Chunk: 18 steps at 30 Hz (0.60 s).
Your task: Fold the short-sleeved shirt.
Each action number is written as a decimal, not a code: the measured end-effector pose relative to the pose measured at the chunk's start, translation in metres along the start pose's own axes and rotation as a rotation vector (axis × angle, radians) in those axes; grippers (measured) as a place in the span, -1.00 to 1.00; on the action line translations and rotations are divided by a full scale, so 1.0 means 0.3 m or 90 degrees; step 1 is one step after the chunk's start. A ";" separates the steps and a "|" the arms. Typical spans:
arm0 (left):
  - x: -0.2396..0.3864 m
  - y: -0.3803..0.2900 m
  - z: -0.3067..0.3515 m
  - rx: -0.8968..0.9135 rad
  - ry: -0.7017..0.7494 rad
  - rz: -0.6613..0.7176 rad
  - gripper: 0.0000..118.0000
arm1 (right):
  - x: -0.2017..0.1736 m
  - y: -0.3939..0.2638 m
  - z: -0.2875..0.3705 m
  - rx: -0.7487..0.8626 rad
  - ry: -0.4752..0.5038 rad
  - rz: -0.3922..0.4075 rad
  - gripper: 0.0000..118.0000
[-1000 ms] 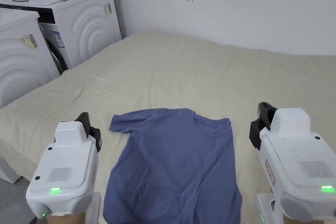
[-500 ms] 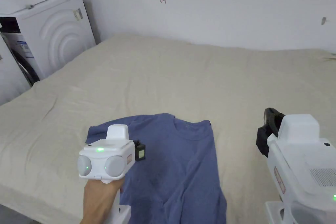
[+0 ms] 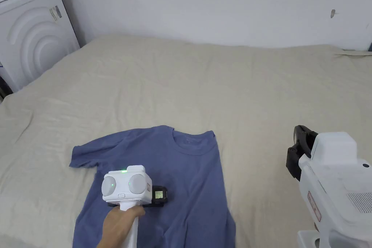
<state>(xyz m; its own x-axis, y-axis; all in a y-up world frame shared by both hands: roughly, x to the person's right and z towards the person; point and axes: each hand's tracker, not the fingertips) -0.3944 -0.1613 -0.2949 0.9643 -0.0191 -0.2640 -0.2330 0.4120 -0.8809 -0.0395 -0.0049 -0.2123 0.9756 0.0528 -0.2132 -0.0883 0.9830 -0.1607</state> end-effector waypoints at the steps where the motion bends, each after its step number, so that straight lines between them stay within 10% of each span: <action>1: 0.003 -0.005 -0.019 -0.025 0.001 -0.001 0.78 | 0.000 -0.001 0.004 -0.002 -0.003 0.000 -1.00; 9: 0.004 -0.010 0.028 -0.008 -0.016 0.030 0.14 | 0.017 -0.013 0.018 -0.016 -0.011 -0.004 -1.00; 12: 0.025 -0.041 0.090 0.026 -0.028 -0.011 -1.00 | 0.030 -0.017 0.020 -0.016 -0.013 -0.010 -1.00; 18: -0.050 -0.051 0.190 0.090 -0.114 0.048 -1.00 | 0.068 -0.014 0.028 -0.009 -0.016 -0.017 -1.00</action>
<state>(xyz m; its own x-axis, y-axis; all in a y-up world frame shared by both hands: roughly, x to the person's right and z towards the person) -0.3982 -0.1155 -0.2550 0.9546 0.1738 -0.2419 -0.2977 0.5297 -0.7943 -0.0176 -0.0065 -0.2079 0.9824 0.0310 -0.1842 -0.0647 0.9816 -0.1799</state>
